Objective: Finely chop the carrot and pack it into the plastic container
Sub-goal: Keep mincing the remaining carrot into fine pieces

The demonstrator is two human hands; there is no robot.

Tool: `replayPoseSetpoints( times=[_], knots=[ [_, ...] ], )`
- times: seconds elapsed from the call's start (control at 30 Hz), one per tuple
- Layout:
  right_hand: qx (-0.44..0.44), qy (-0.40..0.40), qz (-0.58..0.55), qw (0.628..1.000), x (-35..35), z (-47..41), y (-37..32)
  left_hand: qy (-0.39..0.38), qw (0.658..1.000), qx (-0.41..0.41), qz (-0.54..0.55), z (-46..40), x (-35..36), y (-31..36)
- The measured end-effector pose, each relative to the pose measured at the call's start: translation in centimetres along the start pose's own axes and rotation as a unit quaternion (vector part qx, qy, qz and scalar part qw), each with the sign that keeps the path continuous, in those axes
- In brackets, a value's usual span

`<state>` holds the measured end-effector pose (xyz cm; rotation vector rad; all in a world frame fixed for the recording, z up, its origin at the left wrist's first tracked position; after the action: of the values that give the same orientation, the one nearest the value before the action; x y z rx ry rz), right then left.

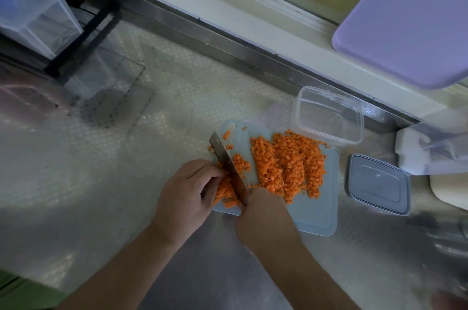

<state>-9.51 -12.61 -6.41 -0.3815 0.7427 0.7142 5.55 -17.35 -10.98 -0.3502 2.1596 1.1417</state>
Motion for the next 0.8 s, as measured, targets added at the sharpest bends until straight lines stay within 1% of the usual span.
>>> replayPoseSetpoints(
  times=[0.2,0.3,0.43,0.7,0.8],
  knots=[
    [-0.029,0.012,-0.08,0.996,-0.8,0.0,1.0,-0.037,0.998,-0.027,0.038,-0.8,-0.5,0.3],
    [-0.033,0.022,-0.078,0.996,-1.6,0.7,1.7,-0.048,0.997,-0.033,0.053,-0.7,-1.1,0.3],
    [-0.035,0.025,-0.054,0.998,-1.7,1.3,2.2,-0.028,0.997,-0.049,0.058,-0.3,-1.9,0.1],
    [-0.058,0.013,-0.032,0.998,-0.4,1.3,1.7,-0.028,0.997,-0.07,0.01,0.5,-1.7,0.3],
    [-0.053,0.006,-0.026,0.998,0.0,1.1,1.4,-0.024,0.998,-0.054,0.013,0.7,-1.5,0.6]
  ],
)
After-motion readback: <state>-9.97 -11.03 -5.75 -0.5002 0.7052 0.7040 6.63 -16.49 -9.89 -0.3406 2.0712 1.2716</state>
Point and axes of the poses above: each hand's wrist, its own z-axis away from the middle knuckle, its own x-axis out of the palm, y = z × x, the point moved 4 cm from there along -z, towards the middle knuckle, and after that the axes turned 12 degrees about x, right-handed, at the moved point
